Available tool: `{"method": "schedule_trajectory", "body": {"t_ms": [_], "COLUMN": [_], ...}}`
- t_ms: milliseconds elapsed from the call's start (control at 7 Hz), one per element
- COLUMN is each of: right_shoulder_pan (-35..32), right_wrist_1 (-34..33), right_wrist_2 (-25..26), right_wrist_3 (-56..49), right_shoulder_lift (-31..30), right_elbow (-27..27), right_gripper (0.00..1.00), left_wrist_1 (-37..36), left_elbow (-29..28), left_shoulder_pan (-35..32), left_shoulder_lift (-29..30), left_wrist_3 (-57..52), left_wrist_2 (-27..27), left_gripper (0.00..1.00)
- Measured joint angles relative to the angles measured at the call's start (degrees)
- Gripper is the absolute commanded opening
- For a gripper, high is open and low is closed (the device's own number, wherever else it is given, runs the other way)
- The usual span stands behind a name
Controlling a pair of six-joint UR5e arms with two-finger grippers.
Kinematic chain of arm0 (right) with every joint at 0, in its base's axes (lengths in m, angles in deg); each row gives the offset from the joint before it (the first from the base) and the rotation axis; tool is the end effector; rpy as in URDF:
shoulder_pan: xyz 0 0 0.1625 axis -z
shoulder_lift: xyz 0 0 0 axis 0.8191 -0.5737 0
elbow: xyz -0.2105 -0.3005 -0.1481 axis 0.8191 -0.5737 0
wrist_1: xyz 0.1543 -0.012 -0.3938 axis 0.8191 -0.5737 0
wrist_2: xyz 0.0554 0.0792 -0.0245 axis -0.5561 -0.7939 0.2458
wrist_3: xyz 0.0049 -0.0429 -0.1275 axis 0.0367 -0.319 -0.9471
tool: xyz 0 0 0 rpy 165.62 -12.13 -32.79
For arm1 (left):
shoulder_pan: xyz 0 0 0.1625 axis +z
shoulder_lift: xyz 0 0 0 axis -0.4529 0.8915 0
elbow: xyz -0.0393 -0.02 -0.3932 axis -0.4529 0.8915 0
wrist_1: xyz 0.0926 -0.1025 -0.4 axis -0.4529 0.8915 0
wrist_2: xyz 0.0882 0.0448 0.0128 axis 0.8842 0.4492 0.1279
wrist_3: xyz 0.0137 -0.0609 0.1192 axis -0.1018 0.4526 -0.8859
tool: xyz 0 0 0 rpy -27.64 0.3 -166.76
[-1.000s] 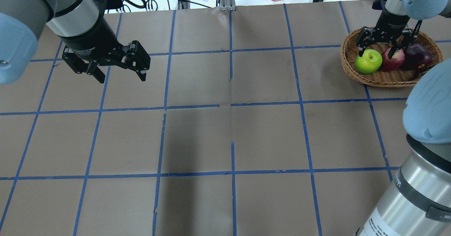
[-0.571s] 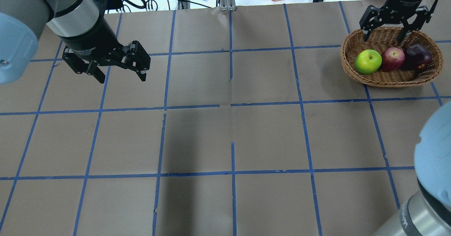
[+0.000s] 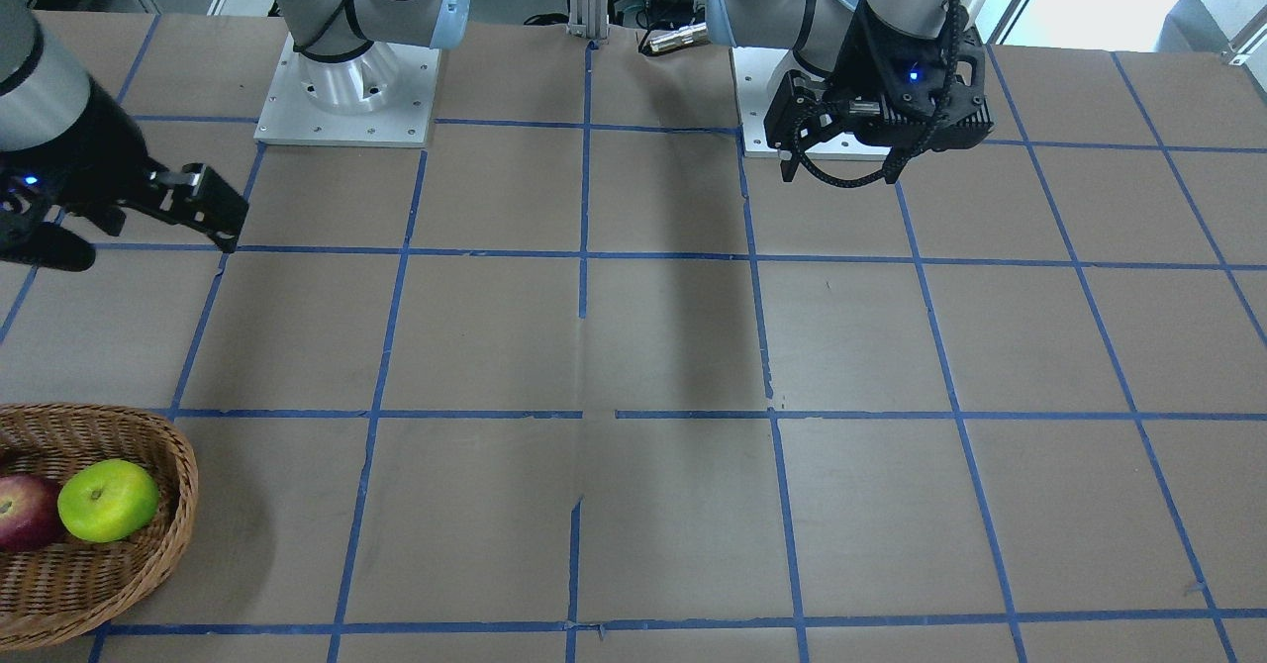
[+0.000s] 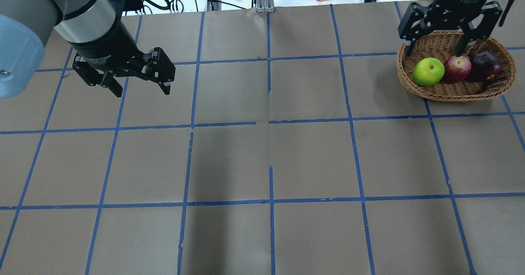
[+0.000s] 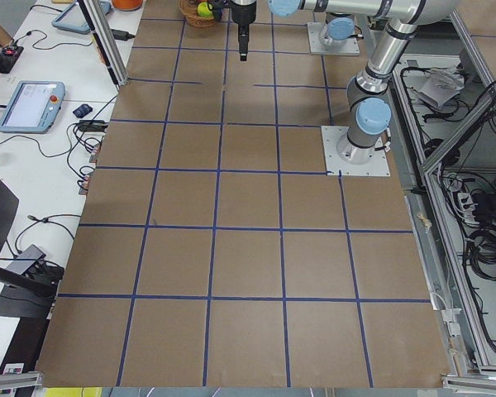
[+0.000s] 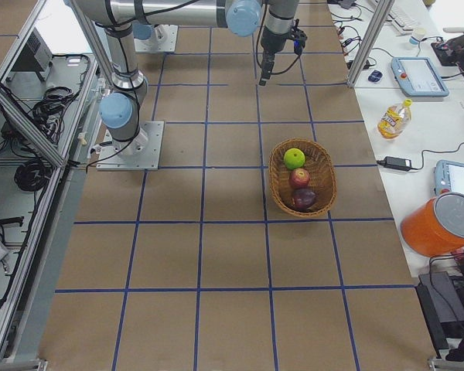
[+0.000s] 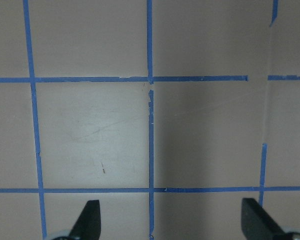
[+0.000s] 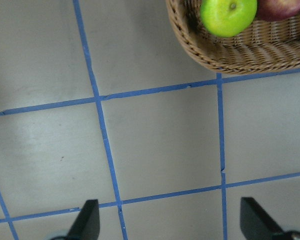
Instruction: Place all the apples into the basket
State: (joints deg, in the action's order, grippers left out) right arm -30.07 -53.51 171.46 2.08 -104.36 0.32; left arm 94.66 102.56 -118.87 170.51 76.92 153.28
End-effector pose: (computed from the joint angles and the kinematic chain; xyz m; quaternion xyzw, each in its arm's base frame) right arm 0.0781 -0.5418 0.4266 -0.0661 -0.9947 -0.0723 0.0314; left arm -0.1495 -0.4741 0.4371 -0.0030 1.0000 0.0033 0.0001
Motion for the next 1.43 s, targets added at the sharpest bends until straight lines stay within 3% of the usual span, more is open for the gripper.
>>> {"method": "schedule_trajectory", "body": {"t_ms": [571,1429], "right_shoulder_pan": [-5.60,-4.62], "right_wrist_1": [-0.35,-0.63], "right_wrist_2": [-3.36,-3.61], "right_wrist_3": [6.21,-0.12], "right_shoulder_lift": [-2.60,-7.20], "right_elbow": [1.79,7.71], "right_gripper": [1.00,1.00], "left_wrist_1": [-0.03,-0.08], "left_elbow": [0.04,0.03], "left_shoulder_pan": [0.14,0.23], "left_shoulder_lift": [0.14,0.09], "left_wrist_3": [-0.06,-0.09], "left_wrist_2": [0.06,0.33], "left_gripper": [1.00,1.00]}}
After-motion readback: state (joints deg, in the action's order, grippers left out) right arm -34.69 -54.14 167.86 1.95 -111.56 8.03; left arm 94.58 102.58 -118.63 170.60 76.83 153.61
